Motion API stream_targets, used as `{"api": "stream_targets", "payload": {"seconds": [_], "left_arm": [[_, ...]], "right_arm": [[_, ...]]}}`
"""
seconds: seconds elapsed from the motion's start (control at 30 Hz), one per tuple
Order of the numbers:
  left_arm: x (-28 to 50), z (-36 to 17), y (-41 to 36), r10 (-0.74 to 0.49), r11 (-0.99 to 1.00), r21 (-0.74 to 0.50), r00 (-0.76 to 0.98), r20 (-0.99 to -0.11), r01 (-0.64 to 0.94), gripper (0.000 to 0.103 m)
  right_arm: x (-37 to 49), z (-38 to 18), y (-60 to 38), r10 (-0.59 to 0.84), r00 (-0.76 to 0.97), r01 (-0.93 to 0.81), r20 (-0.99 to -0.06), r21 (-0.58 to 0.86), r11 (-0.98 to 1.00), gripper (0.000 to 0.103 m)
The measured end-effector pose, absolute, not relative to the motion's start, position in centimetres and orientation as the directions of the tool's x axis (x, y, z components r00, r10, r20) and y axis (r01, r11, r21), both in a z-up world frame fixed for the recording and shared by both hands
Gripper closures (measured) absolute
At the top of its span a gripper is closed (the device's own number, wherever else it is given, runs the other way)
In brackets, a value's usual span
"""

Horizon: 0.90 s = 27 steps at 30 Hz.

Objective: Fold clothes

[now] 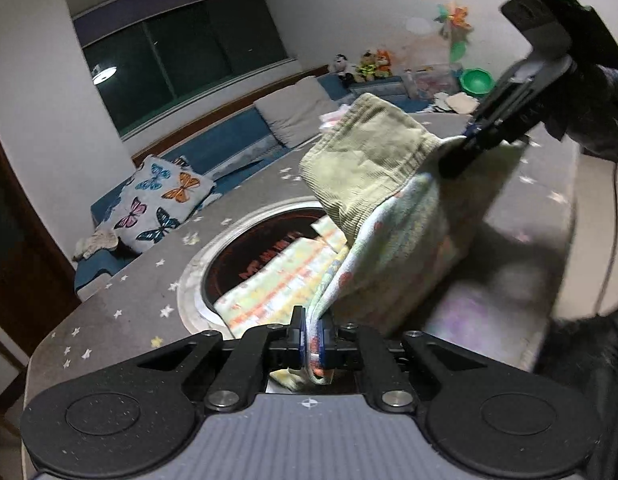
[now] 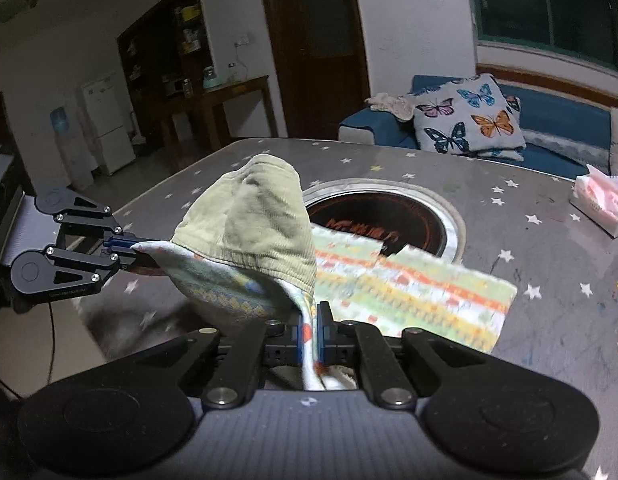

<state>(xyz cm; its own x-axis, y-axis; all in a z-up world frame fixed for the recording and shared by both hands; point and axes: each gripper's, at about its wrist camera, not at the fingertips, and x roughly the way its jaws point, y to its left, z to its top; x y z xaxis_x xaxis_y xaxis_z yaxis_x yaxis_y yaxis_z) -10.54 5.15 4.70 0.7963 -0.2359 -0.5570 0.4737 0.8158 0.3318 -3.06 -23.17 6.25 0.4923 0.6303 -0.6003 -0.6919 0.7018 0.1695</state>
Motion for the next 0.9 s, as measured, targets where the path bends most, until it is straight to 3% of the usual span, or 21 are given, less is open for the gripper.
{"api": "stream_targets", "payload": {"seconds": [0.2, 0.47, 0.63, 0.7, 0.8, 0.9], "left_arm": [[-2.7, 4.1, 5.4, -0.211, 0.821, 0.33, 0.785, -0.583, 0.466, 0.097], [6.2, -0.3, 5.8, -0.154, 0.857, 0.268, 0.714, -0.683, 0.441, 0.097], [8.2, -2.4, 6.6, -0.141, 0.889, 0.211, 0.683, -0.717, 0.406, 0.091], [8.2, -2.4, 6.7, -0.142, 0.892, 0.208, 0.685, -0.715, 0.401, 0.088], [8.5, -2.1, 6.9, -0.125, 0.9, 0.212, 0.693, -0.71, 0.38, 0.08], [9.1, -2.0, 7.2, -0.109, 0.911, 0.211, 0.699, -0.707, 0.355, 0.08]], "right_arm": [[3.3, 5.7, -21.9, 0.594, 0.506, -0.66, -0.626, 0.162, 0.734, 0.097], [11.4, 1.5, -20.2, 0.546, 0.483, -0.579, -0.685, 0.219, 0.786, 0.097], [14.2, -1.6, -20.3, 0.513, 0.479, -0.522, -0.712, 0.239, 0.819, 0.084], [14.5, -1.7, -21.0, 0.509, 0.486, -0.504, -0.71, 0.248, 0.827, 0.065], [14.6, -0.8, -22.6, 0.5, 0.514, -0.485, -0.697, 0.245, 0.84, 0.052], [14.3, 0.5, -24.5, 0.46, 0.578, -0.437, -0.674, 0.22, 0.872, 0.049]]}}
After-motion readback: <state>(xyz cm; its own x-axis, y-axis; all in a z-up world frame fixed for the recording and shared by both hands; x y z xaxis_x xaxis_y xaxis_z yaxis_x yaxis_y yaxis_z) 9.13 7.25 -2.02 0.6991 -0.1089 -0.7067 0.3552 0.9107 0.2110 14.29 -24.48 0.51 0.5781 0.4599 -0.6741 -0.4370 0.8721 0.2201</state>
